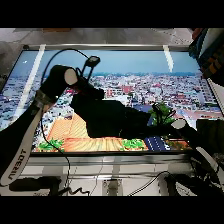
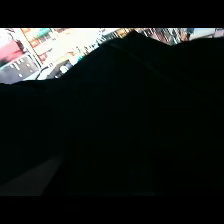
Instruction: Fold the clothes and pants, and hang the long-sleeved shirts on hangers.
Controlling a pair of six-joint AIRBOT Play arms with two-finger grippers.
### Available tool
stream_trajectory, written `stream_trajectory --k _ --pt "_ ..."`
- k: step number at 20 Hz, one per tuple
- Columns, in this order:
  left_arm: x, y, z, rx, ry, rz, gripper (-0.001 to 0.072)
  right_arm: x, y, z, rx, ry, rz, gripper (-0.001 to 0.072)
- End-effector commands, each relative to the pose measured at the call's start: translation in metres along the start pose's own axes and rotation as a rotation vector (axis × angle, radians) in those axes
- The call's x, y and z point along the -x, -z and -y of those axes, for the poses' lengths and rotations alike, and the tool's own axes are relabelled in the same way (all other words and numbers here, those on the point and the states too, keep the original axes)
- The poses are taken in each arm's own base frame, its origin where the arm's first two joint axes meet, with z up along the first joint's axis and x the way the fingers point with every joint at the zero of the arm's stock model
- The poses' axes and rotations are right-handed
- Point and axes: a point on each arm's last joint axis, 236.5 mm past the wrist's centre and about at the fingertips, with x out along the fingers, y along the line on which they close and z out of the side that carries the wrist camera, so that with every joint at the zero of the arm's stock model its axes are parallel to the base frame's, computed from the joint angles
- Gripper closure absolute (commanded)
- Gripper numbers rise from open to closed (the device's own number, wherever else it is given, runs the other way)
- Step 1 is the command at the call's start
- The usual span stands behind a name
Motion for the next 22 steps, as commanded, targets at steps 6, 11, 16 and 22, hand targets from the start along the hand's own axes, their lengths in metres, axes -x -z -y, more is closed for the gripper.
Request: stream_trajectory --k 6,11,16,22 --pt "-0.029 0.027 0.107 -0.255 0.228 -0.108 -0.0003 0.0 -0.002 0.0 0.004 0.003 0.006 0.0678" --pt "-0.047 0.039 0.14 -0.319 0.251 -0.143 0.0001 0.0 -0.005 0.007 0.02 0.03 0.017 0.0678" --pt "-0.081 0.053 0.151 -0.328 0.26 -0.195 0.0004 0.0 -0.005 0.007 0.022 0.032 0.017 0.0678" --pt "-0.112 0.015 0.096 -0.272 0.004 -0.069 0.032 0.0 -0.005 0.007 0.021 0.032 0.017 0.0678"
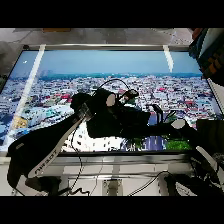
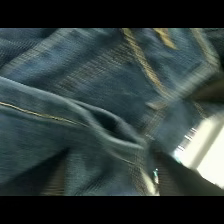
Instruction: Fold the clothes and pants, and hang the long-sleeved shirts on hangers.
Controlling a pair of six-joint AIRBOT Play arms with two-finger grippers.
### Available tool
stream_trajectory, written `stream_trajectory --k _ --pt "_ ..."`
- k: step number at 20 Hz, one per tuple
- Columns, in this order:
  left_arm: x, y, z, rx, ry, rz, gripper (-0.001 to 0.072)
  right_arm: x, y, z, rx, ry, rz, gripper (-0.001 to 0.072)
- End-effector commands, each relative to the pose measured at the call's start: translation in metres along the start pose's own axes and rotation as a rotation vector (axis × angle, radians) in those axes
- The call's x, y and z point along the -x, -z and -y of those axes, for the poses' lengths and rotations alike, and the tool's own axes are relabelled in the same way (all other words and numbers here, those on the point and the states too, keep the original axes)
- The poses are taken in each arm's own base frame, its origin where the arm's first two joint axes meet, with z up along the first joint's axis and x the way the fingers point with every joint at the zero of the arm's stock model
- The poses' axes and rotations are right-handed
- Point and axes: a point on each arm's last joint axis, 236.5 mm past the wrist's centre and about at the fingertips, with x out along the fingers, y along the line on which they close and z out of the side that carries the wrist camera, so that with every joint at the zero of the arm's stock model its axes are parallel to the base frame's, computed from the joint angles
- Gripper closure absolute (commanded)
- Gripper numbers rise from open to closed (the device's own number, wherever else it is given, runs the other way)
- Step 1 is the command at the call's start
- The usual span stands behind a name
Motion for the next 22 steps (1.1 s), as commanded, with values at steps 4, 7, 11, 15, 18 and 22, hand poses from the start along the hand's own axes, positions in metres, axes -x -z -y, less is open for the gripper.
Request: stream_trajectory --k 4,7,11,15,18,22 --pt "0.009 -0.023 -0.081 -0.005 -0.332 0.099 0.0689 0.0 -0.009 0.005 -0.006 0.022 0.04 0.0678" --pt "0.014 -0.036 -0.092 -0.032 -0.374 0.153 0.0689 0.005 -0.043 0.023 -0.124 0.085 0.188 0.068" --pt "0.024 -0.065 -0.102 -0.04 -0.394 0.284 0.069 0.025 -0.111 0.03 -0.147 0.135 0.406 0.0681" --pt "0.042 -0.086 -0.128 0.04 -0.417 0.423 0.069 0.023 -0.181 0.022 -0.107 0.132 0.468 0.0682" --pt "0.061 -0.094 -0.162 0.182 -0.43 0.531 0.0692 0.008 -0.229 0.022 -0.086 0.124 0.481 0.0682" --pt "0.102 -0.094 -0.221 0.46 -0.435 0.679 0.0695 0.022 -0.293 0.001 -0.006 0.107 0.574 0.0682"
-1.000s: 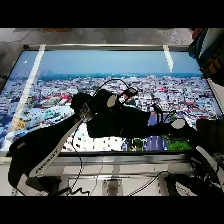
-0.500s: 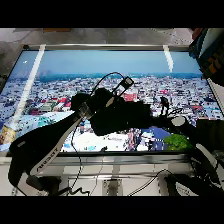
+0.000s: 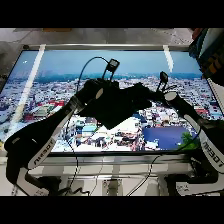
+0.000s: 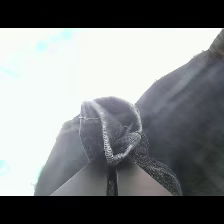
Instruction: Fold the clothes and pants, and hang the long-sleeved shirts on hangers.
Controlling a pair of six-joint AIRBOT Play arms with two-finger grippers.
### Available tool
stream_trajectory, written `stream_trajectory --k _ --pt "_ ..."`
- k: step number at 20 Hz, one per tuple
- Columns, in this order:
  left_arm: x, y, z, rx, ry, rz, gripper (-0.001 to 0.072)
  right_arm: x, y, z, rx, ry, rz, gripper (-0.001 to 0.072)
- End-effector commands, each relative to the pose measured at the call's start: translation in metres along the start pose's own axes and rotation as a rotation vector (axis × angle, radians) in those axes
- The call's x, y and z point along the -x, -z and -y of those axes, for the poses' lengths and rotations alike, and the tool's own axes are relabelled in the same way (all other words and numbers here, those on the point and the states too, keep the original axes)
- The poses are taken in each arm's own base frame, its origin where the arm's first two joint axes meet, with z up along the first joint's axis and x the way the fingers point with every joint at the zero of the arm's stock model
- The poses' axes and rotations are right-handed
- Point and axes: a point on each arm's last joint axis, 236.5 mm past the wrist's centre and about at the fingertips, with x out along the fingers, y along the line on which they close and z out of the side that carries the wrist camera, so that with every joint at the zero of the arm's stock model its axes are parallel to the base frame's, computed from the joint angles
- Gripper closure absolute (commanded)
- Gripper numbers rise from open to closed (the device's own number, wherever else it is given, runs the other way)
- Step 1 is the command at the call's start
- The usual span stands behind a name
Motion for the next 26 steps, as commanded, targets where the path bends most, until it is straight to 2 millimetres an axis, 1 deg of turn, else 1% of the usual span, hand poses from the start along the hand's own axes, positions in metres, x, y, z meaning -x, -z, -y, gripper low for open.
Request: stream_trajectory --k 1,3,4,5,6,7,8,9,10,11,12,13,14,15,16,17,18,19,21,22,24,25,26 --pt "0.005 -0.028 -0.054 0.266 -0.054 0.101 0.0695 -0.011 -0.059 -0.02 0.082 -0.014 0.099 0.0682" --pt "0.013 -0.04 -0.075 0.291 -0.079 0.124 0.0695 0.001 -0.09 -0.033 0.145 -0.01 0.145 0.0681" --pt "0.023 -0.047 -0.082 0.297 -0.089 0.135 0.0694 0.01 -0.1 -0.04 0.176 -0.014 0.144 0.0681" --pt "0.036 -0.057 -0.088 0.295 -0.098 0.15 0.0694 0.021 -0.11 -0.044 0.212 -0.012 0.139 0.0681" --pt "0.056 -0.071 -0.097 0.273 -0.111 0.179 0.0694 0.035 -0.12 -0.042 0.248 0.003 0.129 0.0681" --pt "0.078 -0.084 -0.109 0.255 -0.129 0.212 0.0694 0.053 -0.13 -0.035 0.273 0.026 0.118 0.0681" --pt "0.107 -0.099 -0.126 0.252 -0.156 0.253 0.0694 0.073 -0.141 -0.026 0.279 0.056 0.106 0.0681" --pt "0.137 -0.109 -0.145 0.265 -0.188 0.286 0.0694 0.1 -0.154 -0.011 0.261 0.096 0.096 0.0681" --pt "0.171 -0.117 -0.169 0.288 -0.229 0.32 0.0694 0.129 -0.166 0.003 0.239 0.13 0.091 0.0681" --pt "0.204 -0.12 -0.193 0.311 -0.275 0.348 0.0695 0.158 -0.177 0.015 0.224 0.157 0.094 0.0681" --pt "0.24 -0.12 -0.218 0.323 -0.331 0.369 0.0695 0.19 -0.188 0.027 0.206 0.186 0.105 0.0681" --pt "0.272 -0.116 -0.241 0.33 -0.388 0.379 0.0695 0.219 -0.198 0.039 0.152 0.218 0.13 0.0681" --pt "0.305 -0.108 -0.264 0.353 -0.449 0.385 0.0695 0.25 -0.209 0.053 0.064 0.247 0.17 0.0681" --pt "0.334 -0.097 -0.284 0.386 -0.507 0.382 0.0694 0.275 -0.216 0.065 -0.008 0.268 0.198 0.0682" --pt "0.357 -0.086 -0.299 0.415 -0.557 0.373 0.0693 0.298 -0.218 0.078 -0.06 0.296 0.21 0.0681" --pt "0.377 -0.072 -0.313 0.446 -0.604 0.355 0.0693 0.315 -0.213 0.089 -0.089 0.32 0.194 0.0681" --pt "0.393 -0.055 -0.325 0.476 -0.648 0.323 0.0692 0.329 -0.203 0.1 -0.116 0.344 0.159 0.0681" --pt "0.404 -0.036 -0.334 0.485 -0.688 0.265 0.0692 0.338 -0.19 0.109 -0.144 0.362 0.115 0.068" --pt "0.412 0.008 -0.342 0.476 -0.726 0.087 0.0692 0.351 -0.16 0.123 -0.192 0.388 0.004 0.068" --pt "0.411 0.035 -0.342 0.471 -0.727 -0.029 0.0692 0.354 -0.147 0.128 -0.213 0.394 -0.046 0.068" --pt "0.405 0.087 -0.338 0.469 -0.695 -0.252 0.0692 0.357 -0.119 0.13 -0.252 0.392 -0.158 0.068" --pt "0.402 0.107 -0.337 0.486 -0.679 -0.328 0.0692 0.357 -0.108 0.129 -0.258 0.388 -0.204 0.068" --pt "0.396 0.123 -0.338 0.509 -0.672 -0.369 0.0692 0.356 -0.104 0.129 -0.241 0.383 -0.224 0.0681"
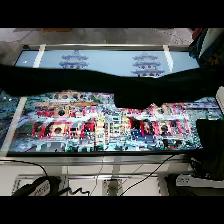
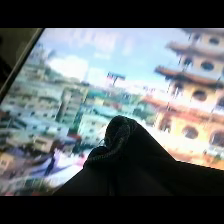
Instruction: Fold the clothes and pants, and hang the long-sleeved shirts on hangers.
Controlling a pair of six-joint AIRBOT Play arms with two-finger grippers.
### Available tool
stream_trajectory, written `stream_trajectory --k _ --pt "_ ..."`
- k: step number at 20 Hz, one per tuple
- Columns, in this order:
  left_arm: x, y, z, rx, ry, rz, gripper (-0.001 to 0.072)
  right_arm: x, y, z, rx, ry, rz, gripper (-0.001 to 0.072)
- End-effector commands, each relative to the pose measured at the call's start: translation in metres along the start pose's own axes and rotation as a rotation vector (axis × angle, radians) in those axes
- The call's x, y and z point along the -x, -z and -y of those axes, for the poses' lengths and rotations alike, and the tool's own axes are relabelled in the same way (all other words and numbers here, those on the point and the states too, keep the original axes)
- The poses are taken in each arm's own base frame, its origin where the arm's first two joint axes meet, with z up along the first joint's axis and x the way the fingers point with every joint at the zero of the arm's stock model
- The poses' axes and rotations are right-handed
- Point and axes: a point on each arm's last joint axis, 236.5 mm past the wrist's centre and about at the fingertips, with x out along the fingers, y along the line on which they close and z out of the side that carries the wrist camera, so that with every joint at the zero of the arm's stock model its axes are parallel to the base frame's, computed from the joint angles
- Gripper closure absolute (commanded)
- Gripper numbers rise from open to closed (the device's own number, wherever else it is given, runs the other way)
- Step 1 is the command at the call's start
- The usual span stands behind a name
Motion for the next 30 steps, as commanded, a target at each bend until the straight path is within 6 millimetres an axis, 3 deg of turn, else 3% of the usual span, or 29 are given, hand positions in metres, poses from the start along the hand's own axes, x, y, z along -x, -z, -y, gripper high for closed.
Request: stream_trajectory --k 1,3,7,10,14,18,20,22,24,27,30 --pt "-0.02 0.074 -0.023 -0.055 -0.033 -0.278 0.0692 0.003 0.037 0.015 0.012 0.019 -0.154 0.068" --pt "-0.035 0.099 -0.022 -0.059 -0.029 -0.341 0.0692 0.001 0.038 0.015 0.027 0.014 -0.161 0.068" --pt "-0.058 0.123 -0.018 -0.089 -0.019 -0.383 0.0692 -0.001 0.023 -0.002 0.081 -0.056 -0.093 0.0681" --pt "-0.06 0.123 -0.019 -0.107 -0.018 -0.374 0.0692 0.01 0.003 -0.033 0.2 -0.168 0.028 0.0682" --pt "-0.051 0.118 -0.02 -0.135 -0.015 -0.35 0.0692 0.024 0.018 -0.07 0.308 -0.291 0.047 0.0684" --pt "-0.04 0.11 -0.021 -0.154 -0.017 -0.31 0.0691 0.009 0.061 -0.06 0.323 -0.185 -0.044 0.0684" --pt "-0.036 0.108 -0.022 -0.158 -0.019 -0.298 0.0691 -0.002 0.087 -0.032 0.353 -0.058 -0.117 0.0683" --pt "-0.035 0.109 -0.023 -0.177 -0.018 -0.301 0.0692 -0.009 0.114 0.01 0.309 0.078 -0.184 0.0682" --pt "-0.037 0.113 -0.028 -0.191 -0.038 -0.318 0.0691 -0.024 0.155 0.038 0.235 0.112 -0.269 0.0681" --pt "-0.051 0.144 -0.03 -0.232 -0.046 -0.398 0.0691 -0.067 0.215 0.056 0.113 0.094 -0.315 0.0681" --pt "-0.067 0.192 -0.036 -0.267 -0.054 -0.516 0.0692 -0.088 0.237 0.047 0.063 0.032 -0.25 0.0681"
